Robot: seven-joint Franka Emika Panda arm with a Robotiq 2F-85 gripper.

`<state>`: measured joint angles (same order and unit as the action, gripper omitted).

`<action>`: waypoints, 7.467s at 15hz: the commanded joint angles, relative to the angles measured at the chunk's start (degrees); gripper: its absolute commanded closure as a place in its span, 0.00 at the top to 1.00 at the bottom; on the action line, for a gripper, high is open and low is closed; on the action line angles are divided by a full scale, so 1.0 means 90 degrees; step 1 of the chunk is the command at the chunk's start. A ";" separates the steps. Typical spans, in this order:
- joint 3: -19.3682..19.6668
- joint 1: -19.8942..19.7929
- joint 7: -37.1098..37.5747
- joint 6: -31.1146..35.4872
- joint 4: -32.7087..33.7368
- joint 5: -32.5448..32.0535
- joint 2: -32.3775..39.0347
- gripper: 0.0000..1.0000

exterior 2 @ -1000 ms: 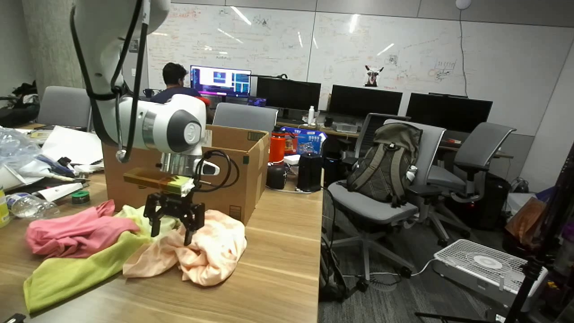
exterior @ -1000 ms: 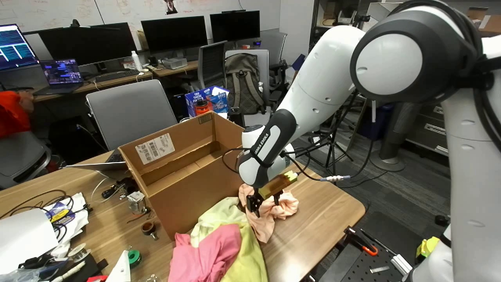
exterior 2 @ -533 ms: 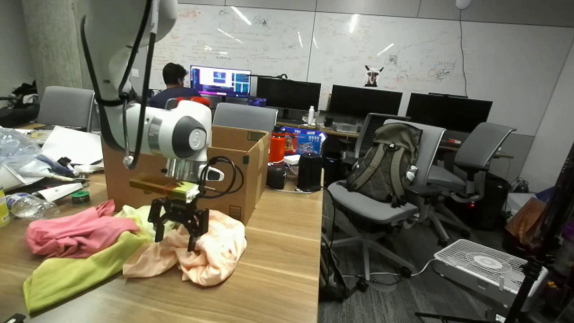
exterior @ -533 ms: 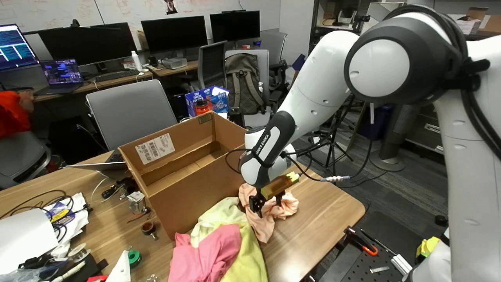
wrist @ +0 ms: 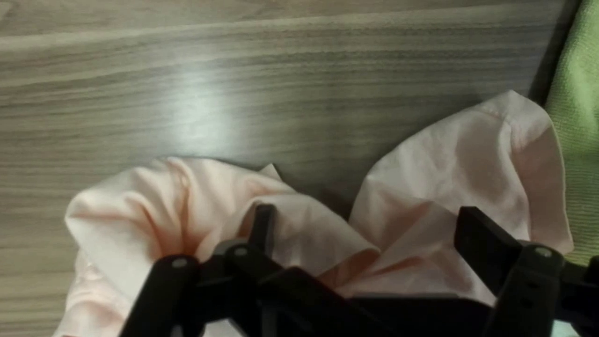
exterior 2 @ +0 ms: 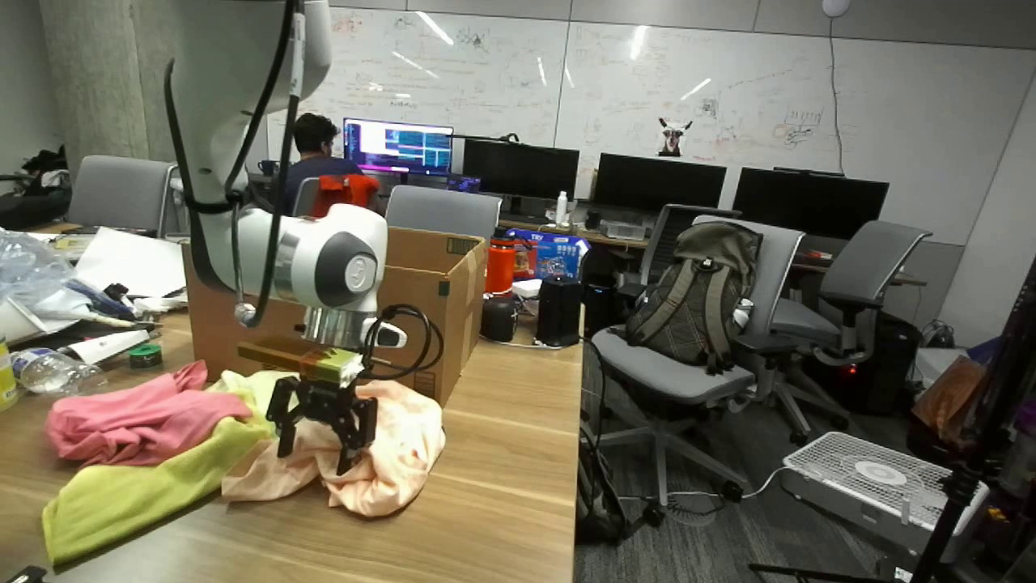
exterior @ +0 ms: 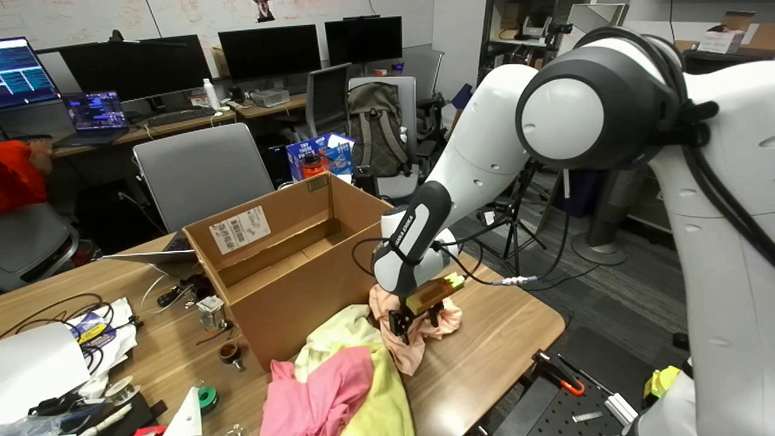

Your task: Pick up the clothes from the table and put them in the box

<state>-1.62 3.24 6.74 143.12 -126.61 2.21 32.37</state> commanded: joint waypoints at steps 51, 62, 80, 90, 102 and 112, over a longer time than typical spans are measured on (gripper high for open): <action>0.0219 -0.0048 0.1039 -0.0024 0.0616 -0.0967 -0.3245 0.02; -0.0210 0.0106 0.1369 -0.0239 0.1658 -0.1668 -0.3661 0.02; -0.0109 0.0669 0.1520 -0.2374 0.5547 -0.2615 -0.1309 0.02; 0.0250 0.1062 0.1402 -0.2724 0.7110 -0.2537 -0.0260 0.02; 0.0311 0.0982 0.1349 -0.3507 0.7529 -0.2525 0.0049 1.00; 0.0322 0.0926 0.1224 -0.4439 0.6608 -0.2455 -0.0666 1.00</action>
<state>1.48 11.56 18.98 105.51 -62.69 -19.94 30.69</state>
